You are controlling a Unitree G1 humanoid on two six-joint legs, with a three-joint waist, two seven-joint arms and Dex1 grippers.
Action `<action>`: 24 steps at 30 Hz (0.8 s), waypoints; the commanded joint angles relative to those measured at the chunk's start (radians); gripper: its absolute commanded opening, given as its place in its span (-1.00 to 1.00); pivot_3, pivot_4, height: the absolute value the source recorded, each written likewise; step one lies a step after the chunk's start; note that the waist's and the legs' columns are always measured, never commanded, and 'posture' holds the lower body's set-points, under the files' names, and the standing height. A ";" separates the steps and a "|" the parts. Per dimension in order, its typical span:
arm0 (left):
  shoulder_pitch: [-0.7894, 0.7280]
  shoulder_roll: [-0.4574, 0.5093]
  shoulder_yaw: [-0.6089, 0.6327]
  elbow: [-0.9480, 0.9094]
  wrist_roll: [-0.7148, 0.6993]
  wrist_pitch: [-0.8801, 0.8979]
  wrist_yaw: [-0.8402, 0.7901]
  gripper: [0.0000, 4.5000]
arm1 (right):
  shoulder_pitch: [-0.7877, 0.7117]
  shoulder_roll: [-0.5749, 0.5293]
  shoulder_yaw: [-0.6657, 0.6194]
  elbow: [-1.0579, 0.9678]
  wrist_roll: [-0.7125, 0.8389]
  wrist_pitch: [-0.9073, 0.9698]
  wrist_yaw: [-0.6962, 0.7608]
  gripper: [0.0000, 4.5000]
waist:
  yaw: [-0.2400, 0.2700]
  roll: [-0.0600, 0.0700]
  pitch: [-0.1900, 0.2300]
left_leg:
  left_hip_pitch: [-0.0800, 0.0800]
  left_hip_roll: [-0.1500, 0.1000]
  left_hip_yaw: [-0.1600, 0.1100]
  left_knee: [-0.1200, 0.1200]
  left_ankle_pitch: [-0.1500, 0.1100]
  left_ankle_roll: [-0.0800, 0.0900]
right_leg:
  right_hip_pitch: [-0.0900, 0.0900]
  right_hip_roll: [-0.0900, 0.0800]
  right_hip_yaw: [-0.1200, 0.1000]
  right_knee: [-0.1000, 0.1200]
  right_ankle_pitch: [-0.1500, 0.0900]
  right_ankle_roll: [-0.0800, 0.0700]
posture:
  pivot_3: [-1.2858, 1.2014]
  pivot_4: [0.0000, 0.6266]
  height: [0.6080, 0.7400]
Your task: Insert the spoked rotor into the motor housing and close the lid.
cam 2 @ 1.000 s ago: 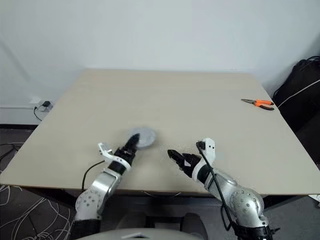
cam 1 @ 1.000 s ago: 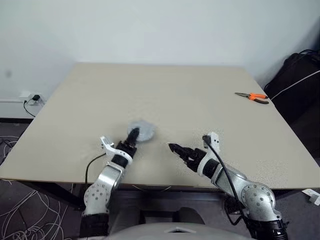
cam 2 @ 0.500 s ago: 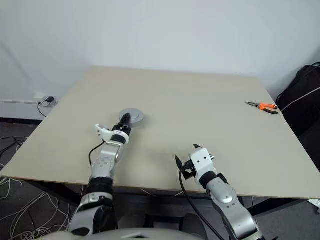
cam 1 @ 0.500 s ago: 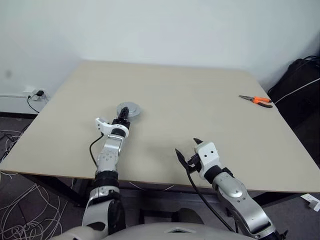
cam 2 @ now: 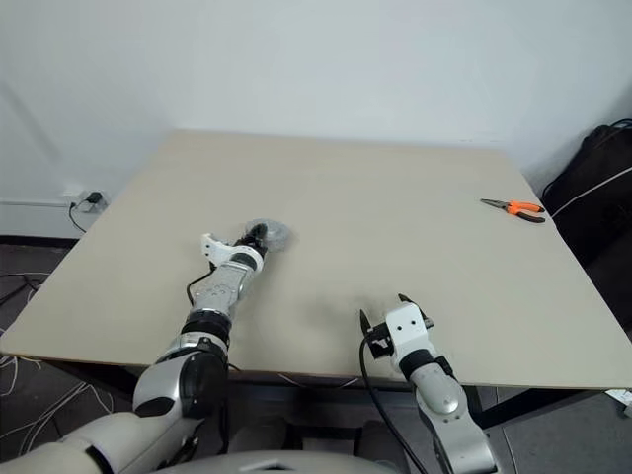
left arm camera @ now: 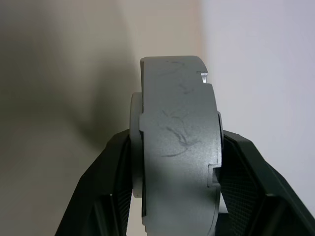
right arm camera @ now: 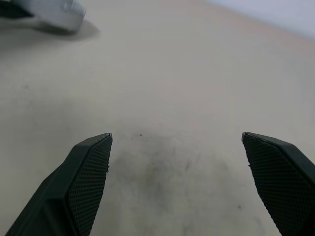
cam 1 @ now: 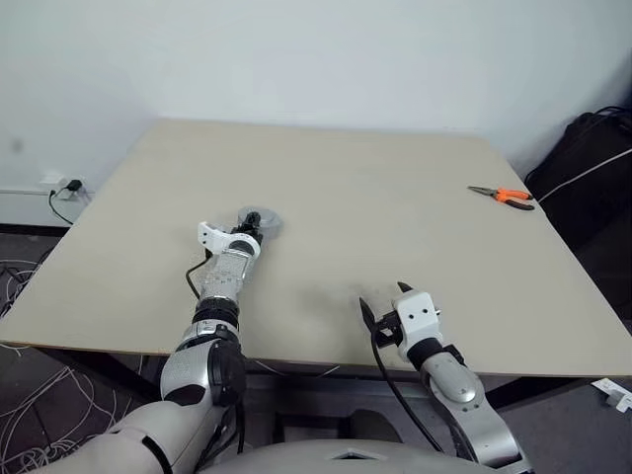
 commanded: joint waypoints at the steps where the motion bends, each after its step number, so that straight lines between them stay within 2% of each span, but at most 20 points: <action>1: -0.048 -0.004 0.010 0.005 0.045 -0.020 0.040 -0.06 | -0.006 0.011 -0.033 -0.034 -0.008 0.008 0.010 1.00 | 0.002 0.000 0.000 | 0.001 0.000 0.000 0.000 -0.001 -0.002 | -0.001 0.000 0.000 0.000 0.000 0.000 | 0.03 -1.00 1.00; 3: -0.032 -0.013 0.015 -0.004 0.063 -0.019 0.062 -0.06 | -0.005 0.019 -0.041 -0.036 -0.008 0.019 0.015 1.00 | 0.000 0.000 0.000 | 0.002 0.000 0.000 0.000 -0.002 -0.002 | 0.001 -0.001 0.000 0.000 0.000 0.000 | 0.03 -1.00 1.00; 4: -0.021 -0.017 0.018 -0.013 0.069 -0.013 0.069 0.26 | -0.004 0.024 -0.044 -0.036 -0.008 0.023 0.016 1.00 | 0.000 0.000 -0.001 | 0.003 0.000 0.000 0.000 -0.002 -0.002 | 0.001 -0.001 0.000 0.000 0.000 0.000 | 0.03 -1.00 1.00; 9: 0.089 -0.042 0.003 -0.150 0.097 0.058 0.123 0.93 | -0.002 0.042 -0.051 -0.040 -0.010 0.043 0.028 1.00 | -0.007 0.003 -0.007 | 0.004 0.001 0.000 0.000 -0.002 -0.002 | 0.001 -0.004 0.000 0.001 0.001 -0.001 | 0.03 -1.00 1.00; 10: 0.124 -0.048 -0.006 -0.199 0.102 0.085 0.136 0.98 | -0.001 0.045 -0.051 -0.040 -0.011 0.045 0.030 1.00 | -0.009 0.005 -0.008 | 0.004 0.001 0.000 -0.001 -0.002 -0.003 | 0.001 -0.007 0.000 0.001 0.001 -0.001 | 0.03 -1.00 1.00; 14: 0.257 -0.057 -0.050 -0.392 0.116 0.212 0.168 0.98 | 0.002 0.054 -0.053 -0.041 -0.014 0.056 0.038 1.00 | -0.022 0.009 -0.014 | 0.005 0.001 0.000 -0.001 -0.003 -0.003 | 0.001 -0.008 0.001 0.001 0.000 -0.001 | 0.03 -1.00 1.00; 19: 0.484 0.022 -0.239 -0.691 0.193 0.400 0.071 0.98 | 0.006 0.070 -0.060 -0.041 0.005 0.092 0.059 1.00 | -0.035 0.014 -0.022 | 0.007 0.001 0.000 -0.003 -0.003 -0.003 | 0.001 -0.009 0.002 0.001 0.000 -0.002 | 0.03 -1.00 1.00; 24: 0.679 0.170 -0.474 -0.897 0.382 0.313 -0.147 0.98 | 0.006 0.097 -0.066 -0.033 0.019 0.114 0.068 1.00 | -0.036 0.017 -0.023 | 0.008 0.001 0.000 -0.005 -0.003 -0.004 | 0.001 -0.011 0.005 0.003 -0.001 -0.003 | 0.03 -1.00 1.00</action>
